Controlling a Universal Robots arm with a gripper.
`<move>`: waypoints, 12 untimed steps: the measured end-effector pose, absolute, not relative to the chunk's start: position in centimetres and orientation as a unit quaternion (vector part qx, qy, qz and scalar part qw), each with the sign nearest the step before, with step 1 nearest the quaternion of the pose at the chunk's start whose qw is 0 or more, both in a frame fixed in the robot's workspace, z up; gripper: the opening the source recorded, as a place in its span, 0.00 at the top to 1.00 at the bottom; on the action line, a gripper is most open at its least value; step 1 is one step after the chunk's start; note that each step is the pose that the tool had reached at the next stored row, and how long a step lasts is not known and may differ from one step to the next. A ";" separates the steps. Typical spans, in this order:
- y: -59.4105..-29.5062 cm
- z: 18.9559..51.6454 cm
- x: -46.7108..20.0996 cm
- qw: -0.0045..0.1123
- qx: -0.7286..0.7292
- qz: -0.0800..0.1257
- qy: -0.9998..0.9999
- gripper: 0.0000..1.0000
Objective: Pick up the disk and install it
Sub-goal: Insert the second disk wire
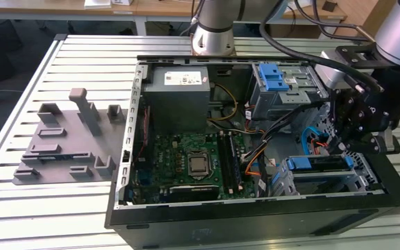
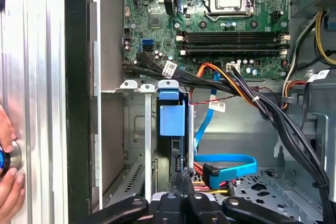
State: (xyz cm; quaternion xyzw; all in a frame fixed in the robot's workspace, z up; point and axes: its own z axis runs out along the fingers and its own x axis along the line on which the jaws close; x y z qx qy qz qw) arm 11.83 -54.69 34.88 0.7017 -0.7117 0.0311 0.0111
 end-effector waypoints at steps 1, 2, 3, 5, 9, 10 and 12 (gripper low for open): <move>-54.7 34.9 11.8 0.011 0.702 0.031 -0.712 0.89; -54.7 35.0 11.8 0.011 0.702 0.031 -0.712 0.89; -54.7 35.0 11.7 0.011 0.702 0.031 -0.712 0.89; -54.7 35.1 11.6 0.011 0.702 0.031 -0.712 0.89; -54.7 35.2 11.1 0.011 0.702 0.031 -0.712 0.89; -54.7 35.2 11.1 0.011 0.702 0.031 -0.712 0.89; -54.7 35.4 11.0 0.011 0.702 0.031 -0.712 0.89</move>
